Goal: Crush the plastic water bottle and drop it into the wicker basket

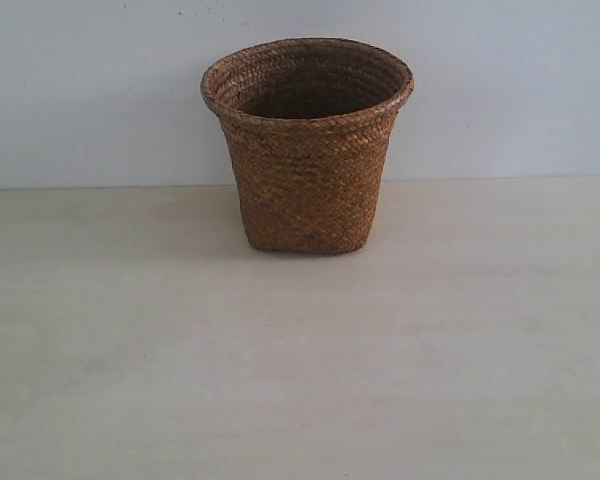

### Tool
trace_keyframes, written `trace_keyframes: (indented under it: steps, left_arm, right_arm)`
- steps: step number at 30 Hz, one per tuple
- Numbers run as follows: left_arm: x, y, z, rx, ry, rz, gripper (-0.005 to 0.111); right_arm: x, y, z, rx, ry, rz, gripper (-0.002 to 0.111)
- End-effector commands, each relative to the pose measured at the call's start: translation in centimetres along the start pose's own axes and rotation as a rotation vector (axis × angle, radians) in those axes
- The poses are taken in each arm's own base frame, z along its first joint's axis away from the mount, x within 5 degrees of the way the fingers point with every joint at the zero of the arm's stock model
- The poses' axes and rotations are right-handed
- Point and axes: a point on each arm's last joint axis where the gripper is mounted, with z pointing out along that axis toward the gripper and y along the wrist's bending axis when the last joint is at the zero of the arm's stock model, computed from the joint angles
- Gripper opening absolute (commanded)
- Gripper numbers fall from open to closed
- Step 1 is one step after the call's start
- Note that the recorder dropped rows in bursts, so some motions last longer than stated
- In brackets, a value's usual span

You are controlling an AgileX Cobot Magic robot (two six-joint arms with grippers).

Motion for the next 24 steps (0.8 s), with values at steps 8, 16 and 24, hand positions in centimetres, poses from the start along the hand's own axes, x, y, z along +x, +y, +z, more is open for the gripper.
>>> trace_keyframes:
  steps: [8, 16, 24]
  left_arm:
    - [0.1, 0.0, 0.0, -0.003, -0.004, 0.007, 0.004]
    - [0.1, 0.0, 0.0, -0.003, -0.004, 0.007, 0.004]
    - [0.1, 0.0, 0.0, -0.003, -0.004, 0.007, 0.004]
  right_arm:
    - [-0.1, 0.0, -0.1, 0.007, -0.012, 0.0, 0.0]
    - [-0.1, 0.0, -0.1, 0.007, -0.012, 0.016, 0.0]
    - [2.9, -0.6, 0.2, 0.056, 0.056, 0.07, 0.0]
